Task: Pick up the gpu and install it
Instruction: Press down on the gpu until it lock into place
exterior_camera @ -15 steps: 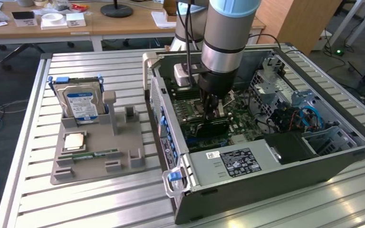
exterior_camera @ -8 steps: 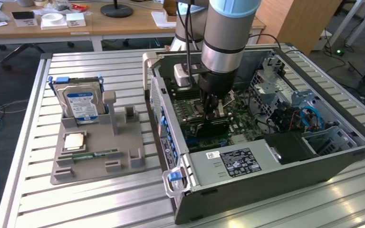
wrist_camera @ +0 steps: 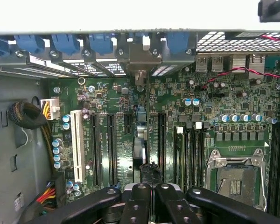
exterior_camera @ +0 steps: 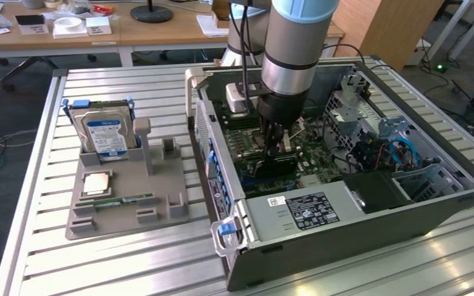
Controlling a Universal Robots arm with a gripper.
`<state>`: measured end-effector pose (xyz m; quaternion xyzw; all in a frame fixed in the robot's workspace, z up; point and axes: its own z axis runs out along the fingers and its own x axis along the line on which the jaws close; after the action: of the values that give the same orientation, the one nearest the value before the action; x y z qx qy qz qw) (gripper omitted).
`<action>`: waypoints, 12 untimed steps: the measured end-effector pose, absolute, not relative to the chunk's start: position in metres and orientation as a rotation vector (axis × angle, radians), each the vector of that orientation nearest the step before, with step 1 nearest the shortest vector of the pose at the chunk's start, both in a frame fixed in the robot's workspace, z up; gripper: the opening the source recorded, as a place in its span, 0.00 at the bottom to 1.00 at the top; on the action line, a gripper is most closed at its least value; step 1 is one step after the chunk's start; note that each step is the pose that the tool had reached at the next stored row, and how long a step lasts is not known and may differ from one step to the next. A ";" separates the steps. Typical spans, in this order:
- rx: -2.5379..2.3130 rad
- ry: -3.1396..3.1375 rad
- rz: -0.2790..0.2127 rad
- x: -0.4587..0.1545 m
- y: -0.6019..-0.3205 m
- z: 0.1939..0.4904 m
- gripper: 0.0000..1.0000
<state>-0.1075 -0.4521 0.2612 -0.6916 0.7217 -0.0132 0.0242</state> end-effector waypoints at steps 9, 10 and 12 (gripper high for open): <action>-2.140 2.233 -0.041 -0.109 -0.453 0.261 0.11; -2.140 2.233 -0.041 -0.109 -0.453 0.261 0.11; -2.140 2.233 -0.041 -0.109 -0.453 0.261 0.11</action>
<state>-0.1095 -0.4527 0.2609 -0.6917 0.7217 -0.0132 0.0241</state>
